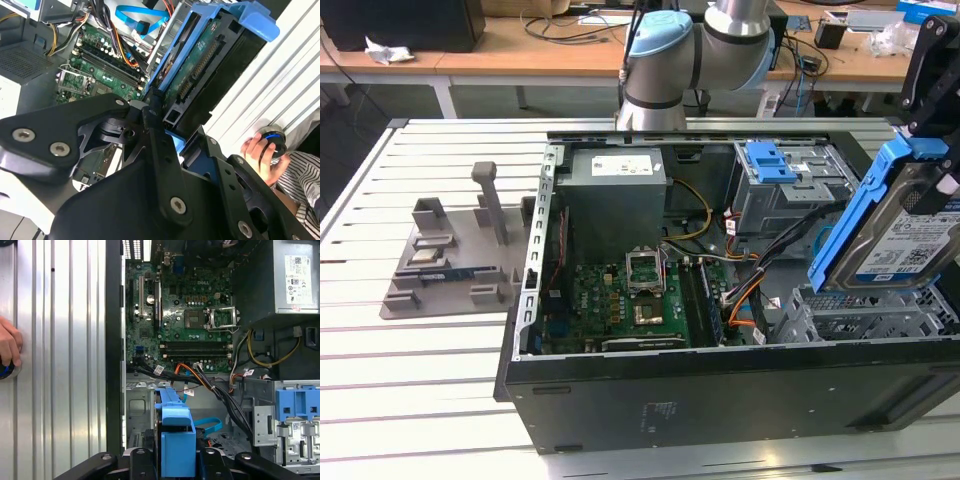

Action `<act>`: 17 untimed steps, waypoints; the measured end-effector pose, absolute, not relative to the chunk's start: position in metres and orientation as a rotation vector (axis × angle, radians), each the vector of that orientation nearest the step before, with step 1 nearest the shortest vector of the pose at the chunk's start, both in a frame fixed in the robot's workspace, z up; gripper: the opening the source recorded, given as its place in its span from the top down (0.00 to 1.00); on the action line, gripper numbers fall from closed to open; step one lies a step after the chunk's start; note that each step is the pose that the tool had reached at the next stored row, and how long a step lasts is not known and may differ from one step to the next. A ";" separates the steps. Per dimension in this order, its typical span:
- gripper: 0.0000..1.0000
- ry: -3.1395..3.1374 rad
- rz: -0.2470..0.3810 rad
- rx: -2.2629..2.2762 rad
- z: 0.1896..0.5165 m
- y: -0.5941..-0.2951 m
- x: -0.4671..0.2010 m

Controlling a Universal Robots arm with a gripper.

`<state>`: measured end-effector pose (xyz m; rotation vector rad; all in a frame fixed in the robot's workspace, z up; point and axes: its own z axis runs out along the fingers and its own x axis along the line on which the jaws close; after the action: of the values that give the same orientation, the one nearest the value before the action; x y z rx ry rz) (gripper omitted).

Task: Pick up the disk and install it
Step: 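Pick up the disk, then insert the disk into the insertion slot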

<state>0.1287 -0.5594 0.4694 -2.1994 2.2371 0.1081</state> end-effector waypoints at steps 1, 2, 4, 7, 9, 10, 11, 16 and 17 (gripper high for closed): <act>0.63 2.237 0.108 -2.199 0.469 -0.559 0.129; 0.63 2.237 0.108 -2.200 0.469 -0.559 0.129; 0.63 2.237 0.108 -2.200 0.464 -0.559 0.129; 0.63 2.238 0.110 -2.200 0.455 -0.557 0.133; 0.63 2.238 0.110 -2.200 0.448 -0.554 0.133; 0.63 2.238 0.110 -2.200 0.447 -0.554 0.134; 0.63 2.238 0.110 -2.200 0.446 -0.554 0.134; 0.63 2.239 0.111 -2.201 0.437 -0.554 0.134; 0.63 2.239 0.111 -2.201 0.435 -0.554 0.134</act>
<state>0.1343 -0.5540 0.4350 -2.2008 2.2388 0.1106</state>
